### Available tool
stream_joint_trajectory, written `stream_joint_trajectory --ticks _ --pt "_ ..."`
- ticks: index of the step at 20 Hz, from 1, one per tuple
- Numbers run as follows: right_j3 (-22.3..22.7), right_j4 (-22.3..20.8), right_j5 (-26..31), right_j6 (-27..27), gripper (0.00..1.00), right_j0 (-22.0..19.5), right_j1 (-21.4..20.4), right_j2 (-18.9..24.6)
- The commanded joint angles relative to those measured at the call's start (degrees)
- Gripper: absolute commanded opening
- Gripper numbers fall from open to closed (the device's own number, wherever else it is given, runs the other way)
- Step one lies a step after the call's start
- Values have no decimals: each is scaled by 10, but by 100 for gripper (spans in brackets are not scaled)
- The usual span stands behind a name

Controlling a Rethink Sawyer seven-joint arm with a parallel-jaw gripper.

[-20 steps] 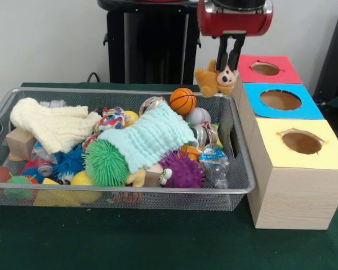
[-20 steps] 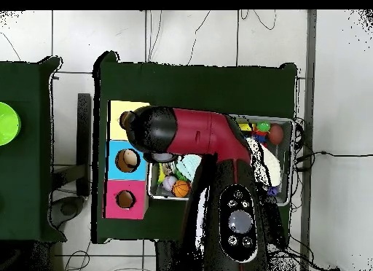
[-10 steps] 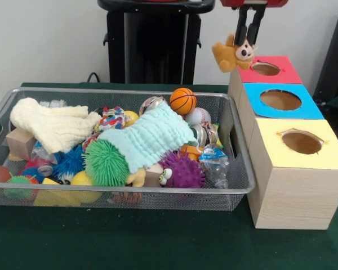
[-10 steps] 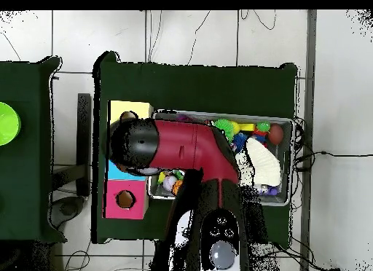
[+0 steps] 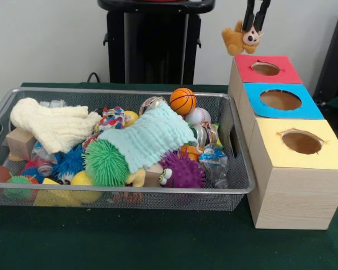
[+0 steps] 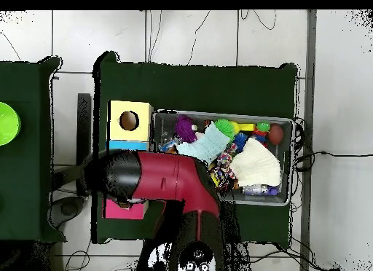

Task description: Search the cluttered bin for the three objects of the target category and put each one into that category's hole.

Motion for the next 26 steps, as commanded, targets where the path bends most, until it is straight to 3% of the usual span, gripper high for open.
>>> stream_joint_trajectory --ticks 1,6,14,22,26 --pt "136 25 -83 157 0 12 -19 -15" --pt "174 34 -143 164 0 22 -14 -14" --pt "212 61 -193 189 0 51 -13 -1" --pt "260 123 -215 180 0 60 -38 22" --pt "300 180 -239 138 0 32 -55 66"
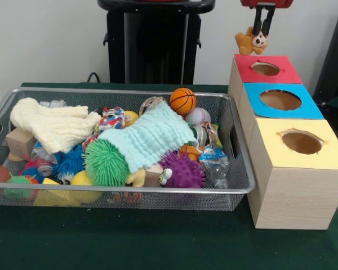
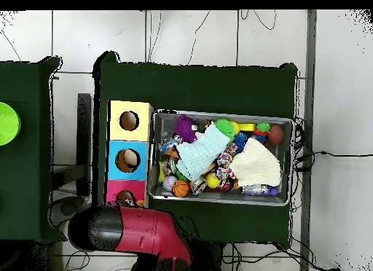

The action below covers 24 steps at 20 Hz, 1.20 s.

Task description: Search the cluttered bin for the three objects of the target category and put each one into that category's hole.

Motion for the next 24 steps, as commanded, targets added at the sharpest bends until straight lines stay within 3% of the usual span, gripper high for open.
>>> stream_joint_trajectory --ticks 1,7,14,21,24 --pt "111 115 -79 76 0 -47 -27 97" --pt "152 229 -109 -4 0 -102 -49 191" --pt "189 353 -113 -77 0 -140 -82 268" --pt "238 495 -59 -202 0 -122 -142 251" --pt "266 601 -48 -308 0 -91 -143 225"
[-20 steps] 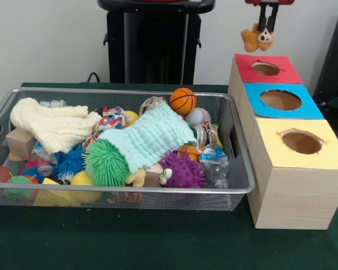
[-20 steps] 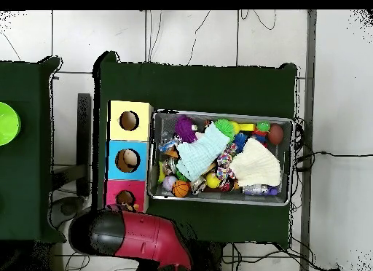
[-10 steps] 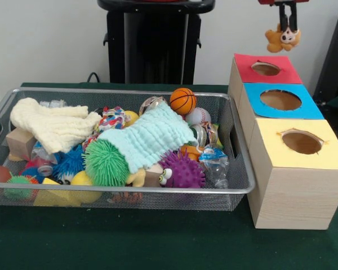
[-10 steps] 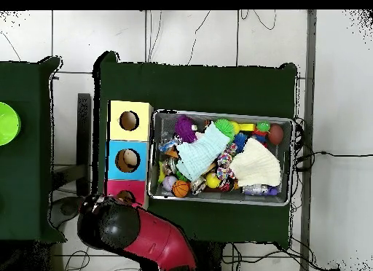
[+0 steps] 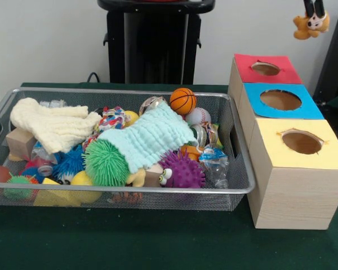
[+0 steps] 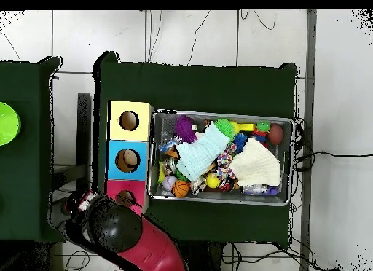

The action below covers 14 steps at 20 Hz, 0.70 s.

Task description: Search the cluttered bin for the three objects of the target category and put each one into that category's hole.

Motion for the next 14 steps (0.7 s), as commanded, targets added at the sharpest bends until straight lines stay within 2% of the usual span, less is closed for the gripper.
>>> stream_joint_trajectory --ticks 1,6,14 --pt "91 204 29 -325 0 31 -41 13" --pt "110 350 41 -480 0 101 -17 -41" --pt "108 495 75 -650 0 176 55 -104"
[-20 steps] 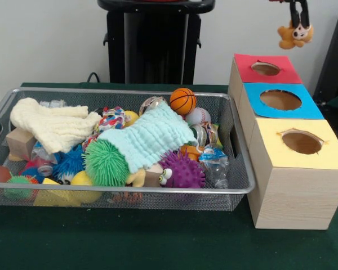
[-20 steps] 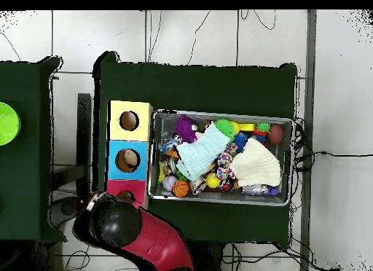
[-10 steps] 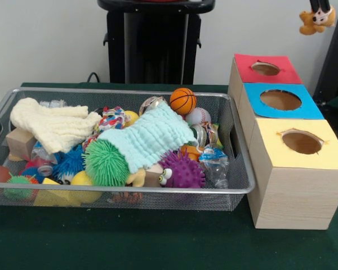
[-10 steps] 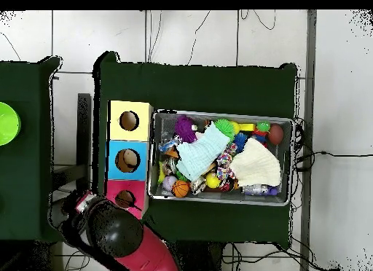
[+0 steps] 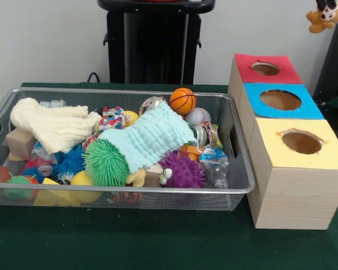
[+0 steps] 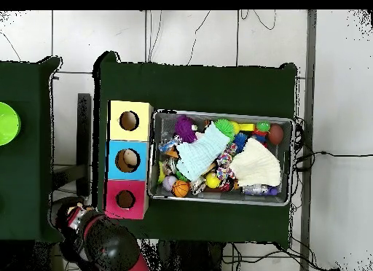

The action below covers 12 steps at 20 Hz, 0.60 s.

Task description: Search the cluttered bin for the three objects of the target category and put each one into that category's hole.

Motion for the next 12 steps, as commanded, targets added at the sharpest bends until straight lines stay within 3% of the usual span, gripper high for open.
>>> stream_joint_trajectory --ticks 1,8,12 --pt "28 156 53 -344 0 35 76 -61" --pt "5 201 79 -421 0 54 136 -87" --pt "-13 205 92 -449 0 52 162 -94"
